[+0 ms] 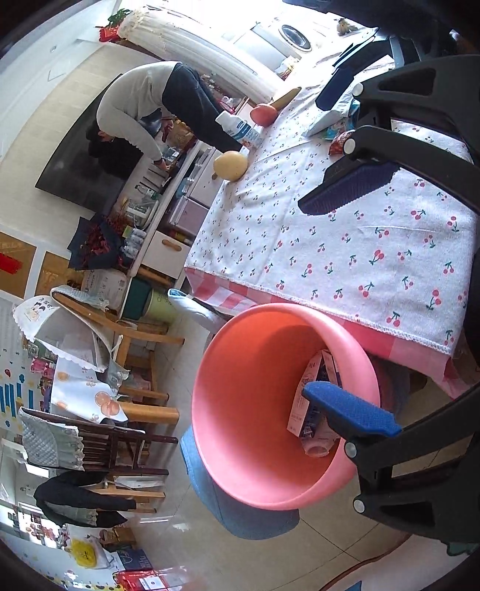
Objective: Collect trash
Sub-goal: 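Move both grippers back over the table toward the remaining packets, then grasp the white feather-print tissue pack with the left gripper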
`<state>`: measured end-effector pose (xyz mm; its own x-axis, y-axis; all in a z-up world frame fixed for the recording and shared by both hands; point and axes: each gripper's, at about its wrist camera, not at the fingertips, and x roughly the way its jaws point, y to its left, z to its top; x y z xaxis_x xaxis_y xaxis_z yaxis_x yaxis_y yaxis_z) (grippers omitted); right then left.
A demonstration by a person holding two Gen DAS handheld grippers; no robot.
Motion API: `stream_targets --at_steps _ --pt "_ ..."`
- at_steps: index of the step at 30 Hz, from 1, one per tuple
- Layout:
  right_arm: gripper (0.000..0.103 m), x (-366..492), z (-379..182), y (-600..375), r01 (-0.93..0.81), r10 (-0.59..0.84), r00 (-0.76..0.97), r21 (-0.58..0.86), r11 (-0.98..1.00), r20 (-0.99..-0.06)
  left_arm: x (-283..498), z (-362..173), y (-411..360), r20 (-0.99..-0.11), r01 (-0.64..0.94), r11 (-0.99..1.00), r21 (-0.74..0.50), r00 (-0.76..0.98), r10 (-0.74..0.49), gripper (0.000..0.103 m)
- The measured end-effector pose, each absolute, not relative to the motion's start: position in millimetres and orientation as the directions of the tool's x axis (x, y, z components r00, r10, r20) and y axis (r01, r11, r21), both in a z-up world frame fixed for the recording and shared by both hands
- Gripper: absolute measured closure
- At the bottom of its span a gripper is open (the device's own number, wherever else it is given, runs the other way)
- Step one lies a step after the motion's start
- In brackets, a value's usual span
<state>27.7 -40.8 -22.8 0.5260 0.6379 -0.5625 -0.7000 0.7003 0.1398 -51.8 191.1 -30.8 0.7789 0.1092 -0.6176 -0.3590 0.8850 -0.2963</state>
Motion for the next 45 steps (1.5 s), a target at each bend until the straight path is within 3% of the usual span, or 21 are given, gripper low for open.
stream_targets --at_steps 18,32,45 --pt "0.012 55.1 -0.2 -140.9 -0.580 0.608 0.638 0.224 0.783 -0.474 -27.8 -31.2 108.1 -0.641 -0.246 0.937 -0.248 0.767 0.031 0.011" --pt "0.012 93.5 -4.6 -242.1 -0.389 0.499 0.715 0.315 0.866 -0.489 -4.9 -38.1 29.0 -0.670 -0.101 0.975 -0.198 0.740 -0.060 0.011" --pt "0.012 128.1 -24.9 -332.8 -0.183 0.383 0.734 0.381 0.906 -0.560 21.3 -48.1 -51.6 -0.697 0.062 0.983 -0.173 0.697 -0.167 0.011"
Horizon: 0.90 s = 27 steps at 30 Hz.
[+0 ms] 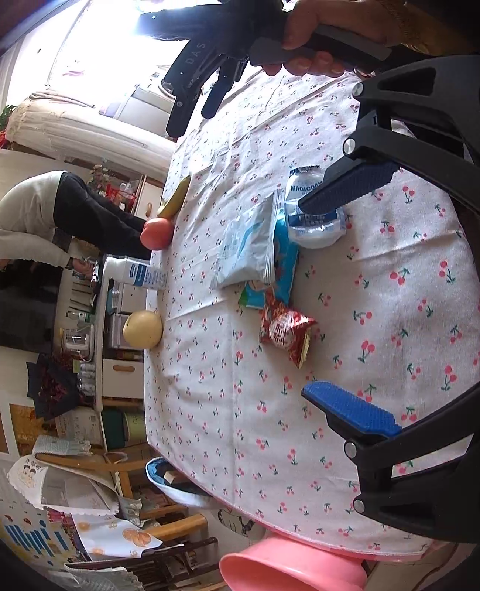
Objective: Collect trash
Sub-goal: 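Grasp the white feather-print tissue pack with the left gripper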
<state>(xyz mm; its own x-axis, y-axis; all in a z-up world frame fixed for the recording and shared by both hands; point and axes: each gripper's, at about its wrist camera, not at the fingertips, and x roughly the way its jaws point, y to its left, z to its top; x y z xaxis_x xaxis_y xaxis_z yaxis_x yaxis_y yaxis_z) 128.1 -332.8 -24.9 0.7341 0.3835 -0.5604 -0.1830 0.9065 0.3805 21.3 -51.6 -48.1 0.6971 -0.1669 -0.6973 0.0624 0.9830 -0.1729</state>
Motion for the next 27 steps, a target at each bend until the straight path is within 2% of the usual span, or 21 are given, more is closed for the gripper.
stream_targets --at_steps 8,11,15,27 --pt "0.012 129.4 -30.1 -353.2 -0.168 0.380 0.729 0.390 0.906 -0.569 73.0 -54.5 -111.8 -0.732 0.174 0.973 -0.155 0.641 -0.231 0.011" --pt "0.012 131.3 -31.8 -353.8 -0.176 0.390 0.722 0.394 0.902 -0.572 100.5 -59.7 -130.3 -0.766 0.192 0.976 -0.100 0.611 -0.199 0.011" --pt "0.012 135.2 -35.0 -353.2 -0.185 0.392 0.711 0.383 0.905 -0.584 131.0 -72.0 -138.2 -0.817 0.188 0.975 -0.120 0.538 -0.205 0.011" --pt "0.012 140.6 -40.8 -359.8 -0.218 0.463 0.653 0.437 0.873 -0.599 173.2 -96.1 -136.0 -0.881 0.148 0.986 -0.071 0.454 -0.132 0.011"
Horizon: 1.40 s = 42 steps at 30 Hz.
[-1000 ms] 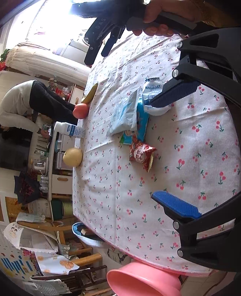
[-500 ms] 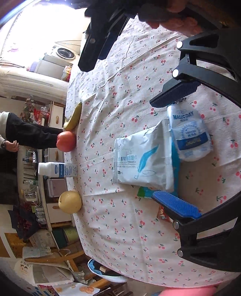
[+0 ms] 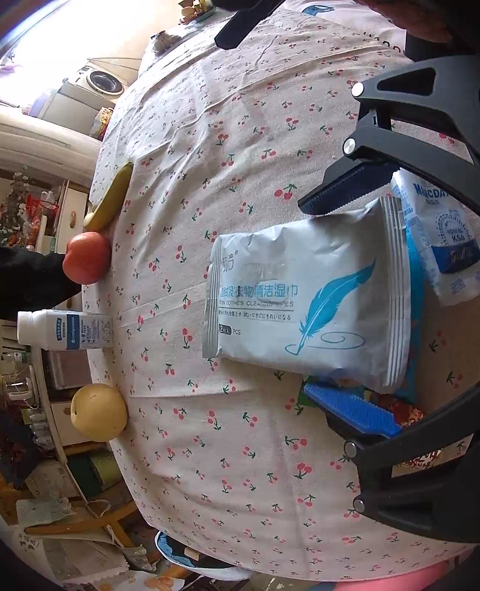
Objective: Collect trash
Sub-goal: 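Grasp the white feather-print tissue pack with the left gripper, then hold the tissue pack in the left gripper while the right gripper grasps the white MAGICDAY bottle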
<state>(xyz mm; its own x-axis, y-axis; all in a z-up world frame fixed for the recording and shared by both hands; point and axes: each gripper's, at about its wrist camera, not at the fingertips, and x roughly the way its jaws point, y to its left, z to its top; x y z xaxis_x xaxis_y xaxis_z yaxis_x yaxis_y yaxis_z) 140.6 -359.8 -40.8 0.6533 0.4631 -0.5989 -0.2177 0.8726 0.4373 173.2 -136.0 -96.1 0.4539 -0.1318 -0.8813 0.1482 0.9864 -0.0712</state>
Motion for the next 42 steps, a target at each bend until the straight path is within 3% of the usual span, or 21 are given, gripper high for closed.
stream_targets --at_steps 5,11,20,25,33,42 --pt "0.012 139.9 -42.0 -351.3 -0.249 0.474 0.633 0.419 0.873 -0.612 178.8 -103.4 -140.9 -0.883 0.173 0.985 -0.026 0.457 -0.104 0.012" --pt "0.012 141.2 -46.9 -345.8 -0.268 0.493 0.597 0.422 0.866 -0.633 178.6 -102.8 -140.4 -0.868 0.156 0.987 -0.023 0.488 -0.097 0.024" --pt "0.012 139.9 -67.2 -313.5 -0.358 0.536 0.447 0.406 0.841 -0.716 164.0 -82.8 -103.4 -0.827 0.022 0.998 -0.054 0.560 -0.058 0.025" --pt "0.012 131.0 -84.4 -281.0 -0.390 0.493 0.364 0.351 0.851 -0.791 150.8 -60.3 -77.8 -0.792 -0.036 0.997 -0.075 0.610 -0.038 0.025" --pt "0.012 102.4 -98.7 -231.2 -0.426 0.361 0.404 0.177 0.887 -0.841 112.5 -39.7 -46.2 -0.758 -0.090 0.994 -0.063 0.652 0.011 0.025" --pt "0.010 102.5 -113.4 -211.9 -0.435 0.319 0.445 0.109 0.894 -0.837 67.8 -43.4 -23.3 -0.763 -0.112 0.987 -0.113 0.646 -0.014 0.025"
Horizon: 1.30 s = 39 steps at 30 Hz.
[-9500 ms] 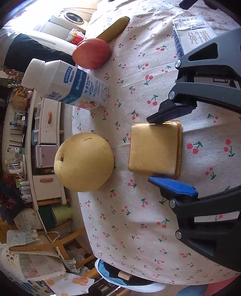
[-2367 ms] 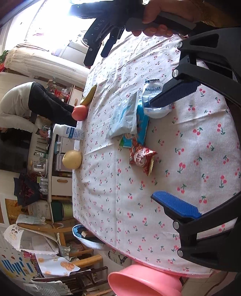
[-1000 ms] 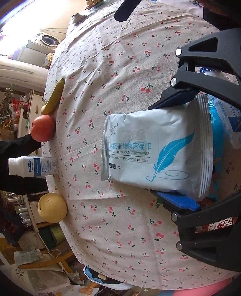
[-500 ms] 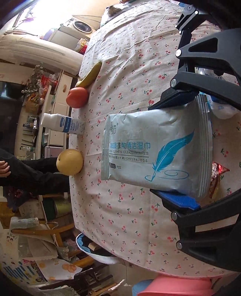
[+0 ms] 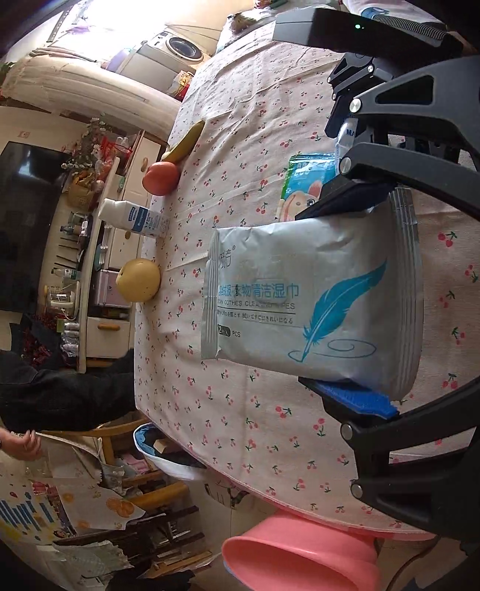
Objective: Collect trash
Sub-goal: 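Hold the tissue pack in the left gripper while the right gripper grasps the white MAGICDAY bottle, then carry the tissue pack and MAGICDAY bottle over the pink bucket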
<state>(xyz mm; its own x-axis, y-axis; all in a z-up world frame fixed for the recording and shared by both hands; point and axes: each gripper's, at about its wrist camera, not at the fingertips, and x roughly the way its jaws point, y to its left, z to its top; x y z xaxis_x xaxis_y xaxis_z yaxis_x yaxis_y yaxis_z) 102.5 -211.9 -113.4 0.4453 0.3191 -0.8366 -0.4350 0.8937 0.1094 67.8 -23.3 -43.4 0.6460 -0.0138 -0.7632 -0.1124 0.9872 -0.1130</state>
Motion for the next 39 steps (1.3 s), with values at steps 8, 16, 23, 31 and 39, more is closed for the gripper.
stream_targets --at_steps 8,16,23,31,39 --pt "0.009 96.9 -121.8 -194.0 -0.497 0.284 0.481 0.009 0.868 -0.830 48.5 -47.0 -11.3 -0.764 -0.118 0.980 -0.159 0.644 -0.047 0.025" --pt "0.009 96.6 -120.6 -207.2 -0.468 0.295 0.486 0.040 0.883 -0.822 29.2 -49.8 -1.1 -0.762 -0.103 0.977 -0.186 0.643 -0.078 0.025" --pt "0.025 88.7 -118.2 -207.5 -0.476 0.308 0.505 0.038 0.878 -0.806 13.0 -52.3 7.2 -0.755 -0.086 0.972 -0.219 0.646 -0.112 0.025" --pt "0.028 78.9 -105.3 -209.5 -0.452 0.374 0.513 0.127 0.883 -0.773 -5.0 -49.6 19.9 -0.733 -0.059 0.966 -0.253 0.664 -0.151 0.025" --pt "0.031 61.5 -77.3 -194.0 -0.457 0.432 0.538 0.180 0.871 -0.724 -20.5 -41.0 41.1 -0.695 -0.054 0.956 -0.287 0.699 -0.170 0.025"
